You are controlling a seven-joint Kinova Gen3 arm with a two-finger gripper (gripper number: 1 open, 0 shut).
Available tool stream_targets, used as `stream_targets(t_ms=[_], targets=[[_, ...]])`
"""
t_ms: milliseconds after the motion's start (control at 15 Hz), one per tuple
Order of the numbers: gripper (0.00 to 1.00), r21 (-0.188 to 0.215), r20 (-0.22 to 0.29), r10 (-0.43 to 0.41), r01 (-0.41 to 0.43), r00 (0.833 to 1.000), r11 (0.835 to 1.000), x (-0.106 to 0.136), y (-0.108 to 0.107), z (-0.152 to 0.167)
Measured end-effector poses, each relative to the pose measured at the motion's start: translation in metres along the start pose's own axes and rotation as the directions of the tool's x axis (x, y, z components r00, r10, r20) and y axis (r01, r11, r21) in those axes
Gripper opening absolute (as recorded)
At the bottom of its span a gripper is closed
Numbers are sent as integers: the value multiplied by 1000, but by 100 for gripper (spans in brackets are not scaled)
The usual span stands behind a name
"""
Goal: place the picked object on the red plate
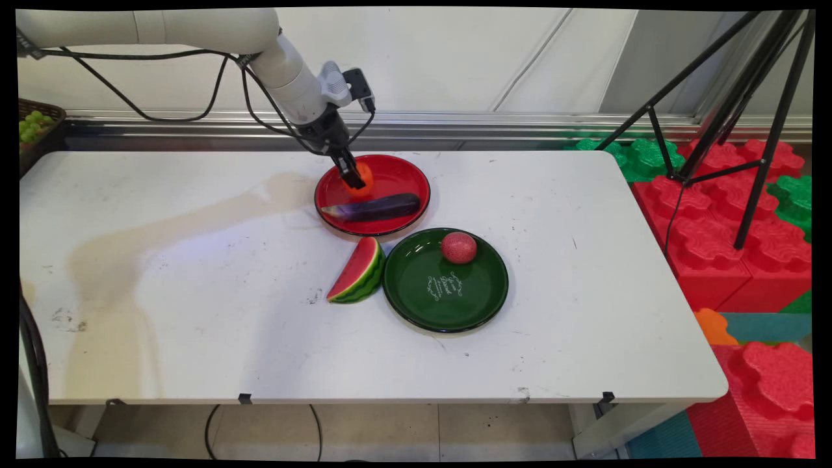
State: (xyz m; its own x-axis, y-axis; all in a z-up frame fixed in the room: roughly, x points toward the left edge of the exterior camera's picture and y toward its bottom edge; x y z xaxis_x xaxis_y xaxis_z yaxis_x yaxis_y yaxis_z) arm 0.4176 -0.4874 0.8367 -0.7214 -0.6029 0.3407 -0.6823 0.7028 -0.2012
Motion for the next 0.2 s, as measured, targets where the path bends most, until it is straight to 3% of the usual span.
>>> stream_targets(t_ms=[200], targets=[[100, -9, -11, 17, -17, 1000, 1000, 0, -4, 0]])
